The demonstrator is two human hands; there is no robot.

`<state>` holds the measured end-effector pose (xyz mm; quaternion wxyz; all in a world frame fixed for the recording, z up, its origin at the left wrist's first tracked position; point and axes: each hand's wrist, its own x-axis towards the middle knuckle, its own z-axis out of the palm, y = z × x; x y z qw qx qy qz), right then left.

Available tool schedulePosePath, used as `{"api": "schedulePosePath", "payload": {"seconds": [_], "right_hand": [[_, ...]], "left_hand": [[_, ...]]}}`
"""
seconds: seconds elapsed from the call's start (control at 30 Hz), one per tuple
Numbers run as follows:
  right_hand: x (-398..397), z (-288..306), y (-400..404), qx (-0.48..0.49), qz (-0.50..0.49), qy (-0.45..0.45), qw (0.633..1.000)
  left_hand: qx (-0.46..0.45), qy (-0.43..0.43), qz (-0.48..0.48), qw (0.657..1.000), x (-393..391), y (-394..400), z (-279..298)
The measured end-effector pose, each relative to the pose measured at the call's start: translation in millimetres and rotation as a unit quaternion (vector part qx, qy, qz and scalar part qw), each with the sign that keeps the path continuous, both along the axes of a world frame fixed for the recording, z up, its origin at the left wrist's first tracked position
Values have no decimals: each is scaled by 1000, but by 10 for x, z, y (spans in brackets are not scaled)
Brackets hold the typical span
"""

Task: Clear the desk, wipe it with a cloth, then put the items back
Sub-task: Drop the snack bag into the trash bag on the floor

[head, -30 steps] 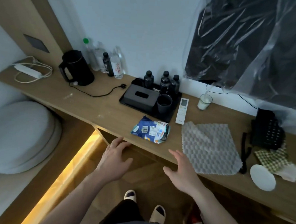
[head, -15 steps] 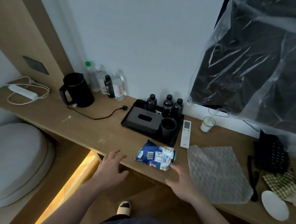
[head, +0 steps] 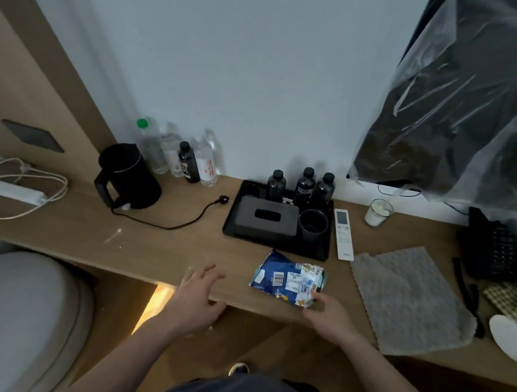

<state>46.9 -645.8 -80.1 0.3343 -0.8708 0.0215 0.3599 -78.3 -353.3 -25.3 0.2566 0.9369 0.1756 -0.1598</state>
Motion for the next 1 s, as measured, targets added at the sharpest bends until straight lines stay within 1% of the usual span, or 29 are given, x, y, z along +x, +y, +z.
{"api": "schedulePosePath", "payload": {"seconds": [0.2,0.37,0.5,0.6,0.67,0.8,0.93,1.0], "right_hand": [[-25,-83,104,24,-60,37,997],[-59,-128,208,37,-118,36,992],[-65,-112,383,81,-108,40,990],[-116,-138,454,92,-97,56,989],[-189,-137,470,103,-103,40,989],[-341,-85,423,111,-126,-23,985],[-534,120,238,129,-139,-51,980],[-656,246,101,115,-130,-66,983]], "left_hand": [[-6,11,-23,1000,12,173,-25],[-4,8,-42,999,17,226,-12],[-4,18,-53,998,37,273,-38],[-3,19,-64,998,46,272,-53],[-6,12,-69,998,40,264,-65],[-4,14,-75,997,1,257,-124],[-18,29,-79,996,-24,218,-180],[-24,38,-87,995,-4,173,-204]]}}
